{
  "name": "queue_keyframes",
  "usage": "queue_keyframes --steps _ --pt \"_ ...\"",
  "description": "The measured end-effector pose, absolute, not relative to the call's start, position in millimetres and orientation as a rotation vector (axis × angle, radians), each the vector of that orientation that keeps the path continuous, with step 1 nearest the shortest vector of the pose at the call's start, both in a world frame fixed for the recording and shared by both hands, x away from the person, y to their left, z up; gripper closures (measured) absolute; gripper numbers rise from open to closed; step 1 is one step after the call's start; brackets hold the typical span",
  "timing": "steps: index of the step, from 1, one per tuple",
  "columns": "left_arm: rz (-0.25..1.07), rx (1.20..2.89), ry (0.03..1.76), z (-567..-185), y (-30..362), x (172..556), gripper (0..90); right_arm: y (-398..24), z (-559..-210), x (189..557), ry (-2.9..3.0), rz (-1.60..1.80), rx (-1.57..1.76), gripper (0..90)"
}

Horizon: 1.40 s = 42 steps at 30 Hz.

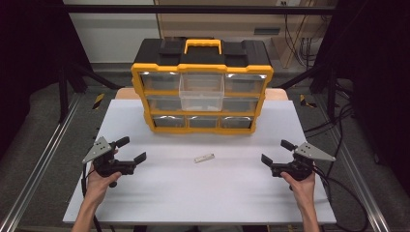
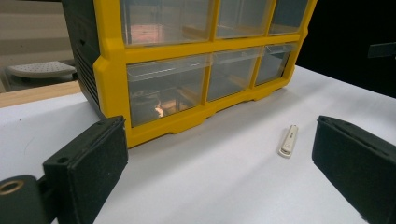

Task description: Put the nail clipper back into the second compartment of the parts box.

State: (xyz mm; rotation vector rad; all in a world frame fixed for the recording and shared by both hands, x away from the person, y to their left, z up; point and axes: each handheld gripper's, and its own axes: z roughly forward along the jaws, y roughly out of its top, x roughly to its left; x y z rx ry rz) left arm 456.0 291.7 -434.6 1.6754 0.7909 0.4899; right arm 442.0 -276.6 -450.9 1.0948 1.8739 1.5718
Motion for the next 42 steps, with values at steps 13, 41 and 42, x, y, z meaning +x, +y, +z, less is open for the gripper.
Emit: queue_keyframes --steps 13,41,42 --pt "0.469 1.694 0.784 -429.3 284.9 455.8 3.1 -276.1 -451.5 441.9 1.893 1.559 1.092 0.5" --pt "0.437 1.768 0.761 -425.7 243.8 457.4 2.6 -274.9 -453.0 442.4 1.907 1.53 1.094 0.5" --pt "0.436 1.774 0.76 -425.8 241.0 457.3 2.6 -274.9 -453.0 442.4 1.907 1.53 1.094 0.5"
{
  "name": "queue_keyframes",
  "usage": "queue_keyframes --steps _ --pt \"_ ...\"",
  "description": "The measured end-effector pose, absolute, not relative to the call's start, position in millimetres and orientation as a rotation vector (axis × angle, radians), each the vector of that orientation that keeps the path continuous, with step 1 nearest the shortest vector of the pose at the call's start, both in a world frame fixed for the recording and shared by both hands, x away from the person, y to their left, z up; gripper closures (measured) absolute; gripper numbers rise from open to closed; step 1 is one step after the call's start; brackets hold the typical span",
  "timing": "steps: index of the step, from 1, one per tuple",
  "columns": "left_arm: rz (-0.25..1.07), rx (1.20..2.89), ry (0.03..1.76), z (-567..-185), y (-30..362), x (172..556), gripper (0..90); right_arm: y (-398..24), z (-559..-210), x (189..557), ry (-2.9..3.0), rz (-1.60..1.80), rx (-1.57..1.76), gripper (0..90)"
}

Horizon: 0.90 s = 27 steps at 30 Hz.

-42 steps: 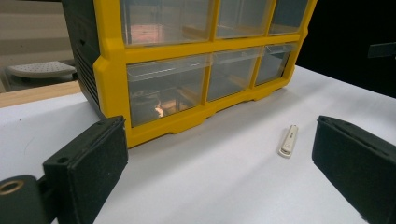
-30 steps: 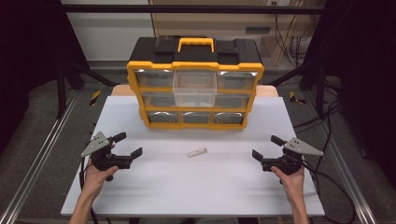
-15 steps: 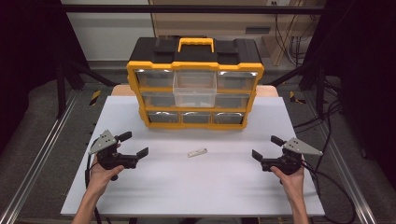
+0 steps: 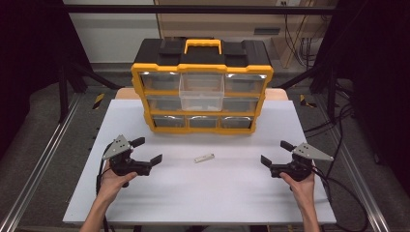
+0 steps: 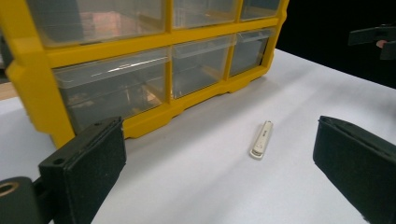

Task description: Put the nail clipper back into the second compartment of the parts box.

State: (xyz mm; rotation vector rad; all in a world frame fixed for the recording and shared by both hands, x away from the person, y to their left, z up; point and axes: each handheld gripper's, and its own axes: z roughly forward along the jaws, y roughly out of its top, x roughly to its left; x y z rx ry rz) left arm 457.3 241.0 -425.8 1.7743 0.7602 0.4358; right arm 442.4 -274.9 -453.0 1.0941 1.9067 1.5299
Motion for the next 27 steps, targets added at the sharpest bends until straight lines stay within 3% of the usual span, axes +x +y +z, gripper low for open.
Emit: queue_keyframes --steps 27 --pt "0.374 1.884 0.686 -421.5 181.5 470.7 2.8 -274.7 -454.0 441.8 1.923 1.531 1.084 0.5"
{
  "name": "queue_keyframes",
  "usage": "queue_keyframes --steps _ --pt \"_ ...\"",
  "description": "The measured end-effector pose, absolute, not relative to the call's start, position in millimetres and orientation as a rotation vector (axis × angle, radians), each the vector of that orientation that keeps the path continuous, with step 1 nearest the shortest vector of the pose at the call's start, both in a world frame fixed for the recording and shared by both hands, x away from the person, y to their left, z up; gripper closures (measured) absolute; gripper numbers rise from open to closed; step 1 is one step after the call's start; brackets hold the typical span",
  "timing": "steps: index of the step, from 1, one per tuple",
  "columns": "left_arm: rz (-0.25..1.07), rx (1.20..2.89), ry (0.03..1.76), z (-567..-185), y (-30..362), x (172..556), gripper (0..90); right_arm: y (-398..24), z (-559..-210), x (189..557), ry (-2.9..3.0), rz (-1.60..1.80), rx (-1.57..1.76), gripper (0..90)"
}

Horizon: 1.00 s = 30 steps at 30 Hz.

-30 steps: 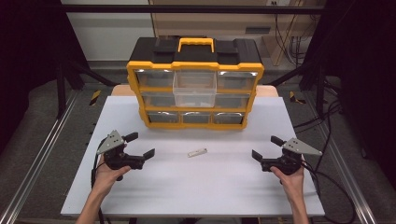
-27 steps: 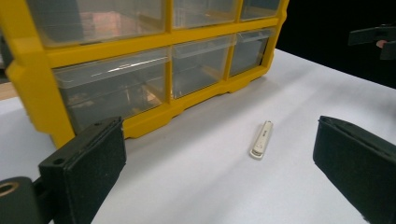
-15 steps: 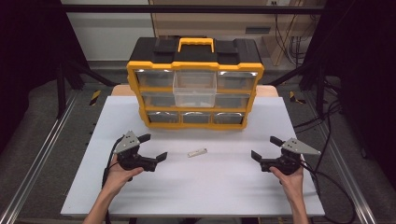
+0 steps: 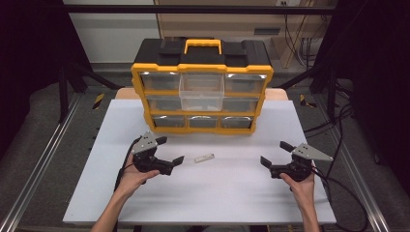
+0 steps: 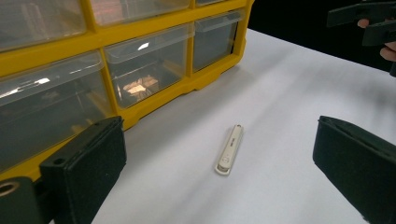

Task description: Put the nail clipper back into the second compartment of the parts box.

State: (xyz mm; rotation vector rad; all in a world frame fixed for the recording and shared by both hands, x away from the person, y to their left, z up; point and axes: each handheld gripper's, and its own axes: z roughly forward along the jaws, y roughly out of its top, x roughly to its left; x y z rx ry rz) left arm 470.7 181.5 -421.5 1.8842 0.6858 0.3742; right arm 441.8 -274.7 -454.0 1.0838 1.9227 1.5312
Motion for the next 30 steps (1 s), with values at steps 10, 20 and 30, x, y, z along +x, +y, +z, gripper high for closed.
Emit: queue_keyframes --steps 10,20,30 --pt "0.361 1.908 0.68 -423.4 166.5 480.5 3.2 -275.1 -454.0 441.4 1.927 1.532 1.071 0.5" --pt "0.345 1.96 0.667 -426.5 145.8 490.8 3.3 -275.2 -453.8 441.2 1.929 1.527 1.076 0.5" --pt "0.326 2.028 0.657 -433.6 124.1 498.6 2.6 -275.4 -453.9 441.3 1.929 1.526 1.071 0.5"
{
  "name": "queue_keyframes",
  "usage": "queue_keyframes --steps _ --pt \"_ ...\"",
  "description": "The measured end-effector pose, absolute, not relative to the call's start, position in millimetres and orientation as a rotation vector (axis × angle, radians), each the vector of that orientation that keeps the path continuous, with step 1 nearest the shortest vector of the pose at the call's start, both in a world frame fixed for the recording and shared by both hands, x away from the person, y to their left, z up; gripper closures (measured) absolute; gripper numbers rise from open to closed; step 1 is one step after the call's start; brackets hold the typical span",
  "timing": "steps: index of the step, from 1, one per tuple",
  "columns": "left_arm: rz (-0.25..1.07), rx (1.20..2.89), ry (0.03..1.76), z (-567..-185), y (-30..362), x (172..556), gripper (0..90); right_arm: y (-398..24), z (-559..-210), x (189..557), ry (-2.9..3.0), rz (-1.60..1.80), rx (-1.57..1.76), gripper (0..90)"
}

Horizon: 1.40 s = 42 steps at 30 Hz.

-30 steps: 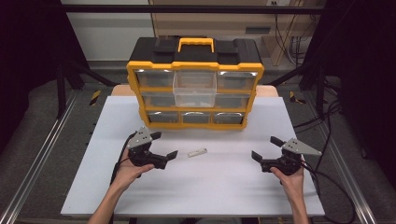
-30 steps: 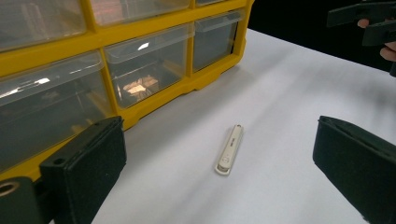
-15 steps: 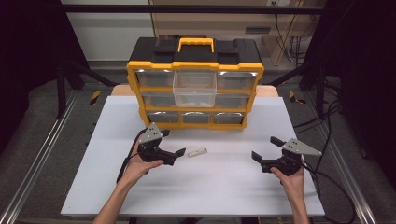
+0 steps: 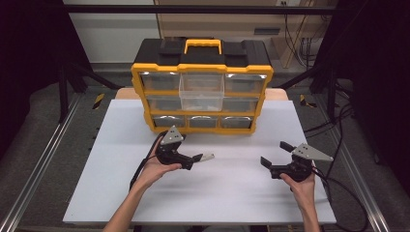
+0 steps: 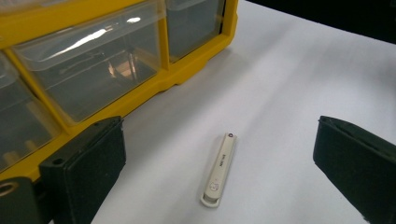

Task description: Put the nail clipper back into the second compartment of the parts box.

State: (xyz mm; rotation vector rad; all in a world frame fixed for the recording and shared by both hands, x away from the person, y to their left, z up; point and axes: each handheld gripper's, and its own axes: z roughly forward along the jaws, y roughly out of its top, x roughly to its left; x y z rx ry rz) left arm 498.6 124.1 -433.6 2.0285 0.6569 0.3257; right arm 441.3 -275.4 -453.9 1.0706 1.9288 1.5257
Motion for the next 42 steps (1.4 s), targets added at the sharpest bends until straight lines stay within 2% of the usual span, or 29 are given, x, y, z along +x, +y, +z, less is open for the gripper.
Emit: queue_keyframes --steps 14,27,42 --pt "0.306 2.118 0.653 -448.7 100.9 507.7 2.5 -275.3 -453.4 440.7 1.93 1.53 1.077 0.5" --pt "0.314 2.204 0.665 -466.5 83.0 515.6 7.1 -275.4 -453.5 441.0 1.932 1.531 1.074 0.5" --pt "0.304 2.269 0.673 -479.1 78.7 520.1 29.0 -275.4 -453.7 441.3 1.934 1.53 1.072 0.5"
